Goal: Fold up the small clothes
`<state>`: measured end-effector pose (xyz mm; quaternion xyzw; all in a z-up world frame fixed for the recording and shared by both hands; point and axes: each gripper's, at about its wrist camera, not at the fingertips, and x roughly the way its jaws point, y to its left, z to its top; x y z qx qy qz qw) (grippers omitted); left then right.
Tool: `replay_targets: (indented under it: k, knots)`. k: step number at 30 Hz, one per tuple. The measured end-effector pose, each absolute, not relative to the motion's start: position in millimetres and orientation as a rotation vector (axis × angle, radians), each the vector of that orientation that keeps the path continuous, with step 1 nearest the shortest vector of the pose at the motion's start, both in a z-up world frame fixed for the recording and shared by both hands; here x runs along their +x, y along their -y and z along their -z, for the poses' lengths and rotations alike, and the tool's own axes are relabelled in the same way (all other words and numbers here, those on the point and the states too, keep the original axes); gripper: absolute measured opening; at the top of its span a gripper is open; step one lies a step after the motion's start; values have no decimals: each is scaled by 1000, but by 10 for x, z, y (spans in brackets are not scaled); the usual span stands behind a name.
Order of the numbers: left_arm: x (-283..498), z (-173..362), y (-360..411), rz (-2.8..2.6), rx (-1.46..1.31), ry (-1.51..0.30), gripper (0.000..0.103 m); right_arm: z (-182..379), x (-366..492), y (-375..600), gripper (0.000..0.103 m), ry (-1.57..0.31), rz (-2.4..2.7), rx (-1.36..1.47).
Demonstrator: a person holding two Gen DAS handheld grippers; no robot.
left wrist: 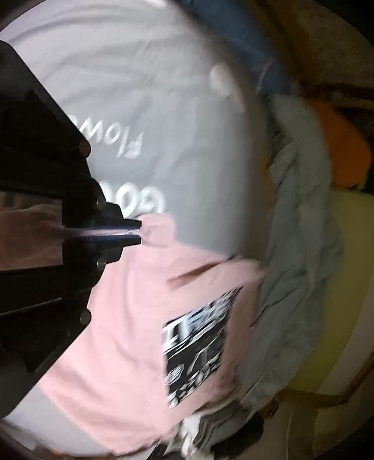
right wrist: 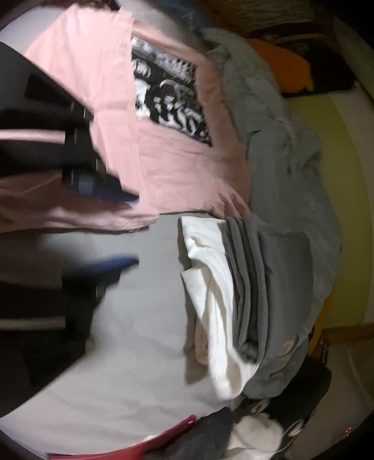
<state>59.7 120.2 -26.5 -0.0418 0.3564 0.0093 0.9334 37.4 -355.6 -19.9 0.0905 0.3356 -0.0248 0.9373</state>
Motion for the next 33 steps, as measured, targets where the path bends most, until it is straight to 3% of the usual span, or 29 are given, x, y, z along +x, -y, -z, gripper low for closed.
replay_targets:
  k: [7,8,9,10,20,27,30,31,33]
  knots:
    - [706,290,-1141,-142,9,-723,5,159,-44,3678,51,-664,42,264]
    - [709,315,-1179,-147,-5,-740,10,186,-106,3698,51,-669,48,269]
    - [700,330,-1232,-133,-44,-765,24,221,-169,3722,51,-674,50,283]
    - [657,336,-1279,-110,-81,-770,31,251,-241,3752,51,-680,49,306]
    - [-362,191,-1281,60,-420,-715,36,376,-761,4044,44,-623,-37,560]
    - [-276,432,-1278,67,-599,-814,42,659,-565,3994,45,-734,-241,741]
    - [-197,584,-1498,19,-826,-810,30,709,-427,3935,42,-728,-220,766]
    - [-155,590,-1536,0,-842,-816,21,697,-405,3946,23,-713,-143,755]
    - [-103,637,-1609,-45,-859,-800,4,726,-376,3971,9,-714,-97,752]
